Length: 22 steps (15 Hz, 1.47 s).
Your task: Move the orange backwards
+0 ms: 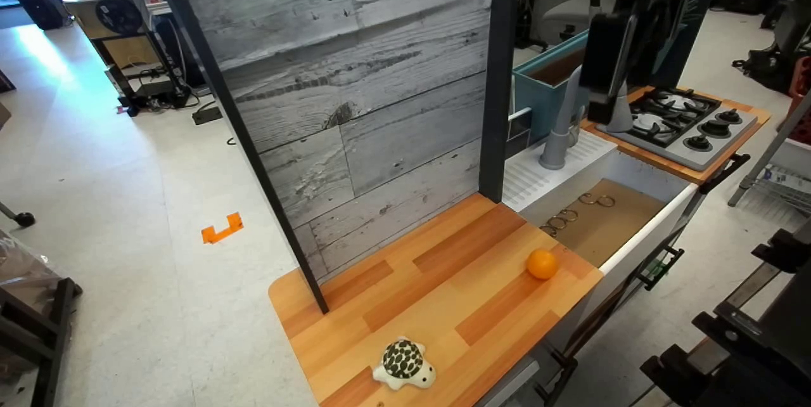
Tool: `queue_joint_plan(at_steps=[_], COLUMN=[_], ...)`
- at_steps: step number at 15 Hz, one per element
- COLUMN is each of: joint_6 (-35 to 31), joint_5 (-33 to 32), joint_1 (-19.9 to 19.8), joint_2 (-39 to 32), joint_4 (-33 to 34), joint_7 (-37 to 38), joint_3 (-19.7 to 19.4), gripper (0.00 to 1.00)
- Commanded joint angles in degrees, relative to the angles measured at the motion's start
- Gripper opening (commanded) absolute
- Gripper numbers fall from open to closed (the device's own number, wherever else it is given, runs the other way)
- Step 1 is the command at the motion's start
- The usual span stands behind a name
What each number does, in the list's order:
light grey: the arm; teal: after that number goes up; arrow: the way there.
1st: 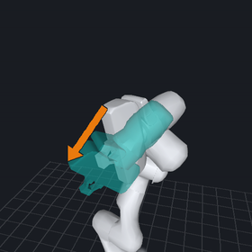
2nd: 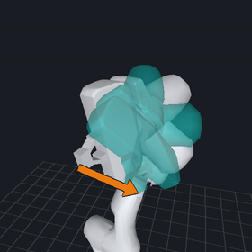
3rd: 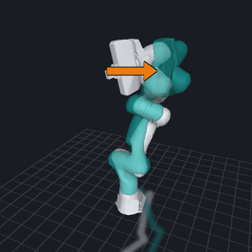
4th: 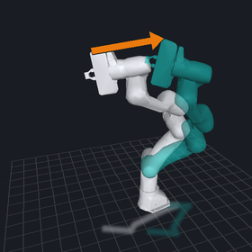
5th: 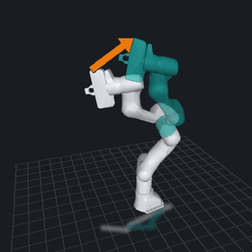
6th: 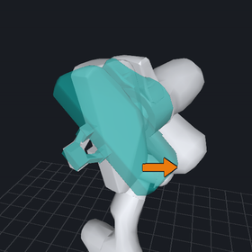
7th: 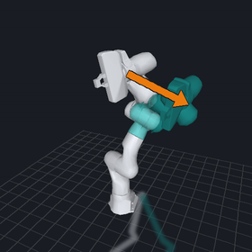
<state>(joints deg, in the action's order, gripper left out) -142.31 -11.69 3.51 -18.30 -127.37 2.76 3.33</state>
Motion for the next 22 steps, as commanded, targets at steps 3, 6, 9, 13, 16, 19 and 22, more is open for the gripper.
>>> queue_joint_plan(at_steps=[3,6,9,13,16,19,22], joint_6=[-7.5,-10.0,-11.2,-11.7,-11.3,-10.3,-9.3], joint_5=[2.7,4.0,4.0,3.6,3.4,3.4,3.6], joint_1=[0.8,1.1,1.8,3.2,4.2,5.1,5.7], joint_2=[-10.3,-14.6,-18.5,-23.4,-26.6,-30.2,-33.2], joint_4=[3.3,4.9,6.8,9.6,12.1,15.4,18.3], joint_7=[-2.2,-2.7,-2.1,-1.3,-1.0,-0.5,0.0], joint_3=[1.0,1.4,1.2,0.4,-0.1,-0.8,-1.5], gripper=[1.0,1.0,1.0,1.0,1.0,1.0,1.0])
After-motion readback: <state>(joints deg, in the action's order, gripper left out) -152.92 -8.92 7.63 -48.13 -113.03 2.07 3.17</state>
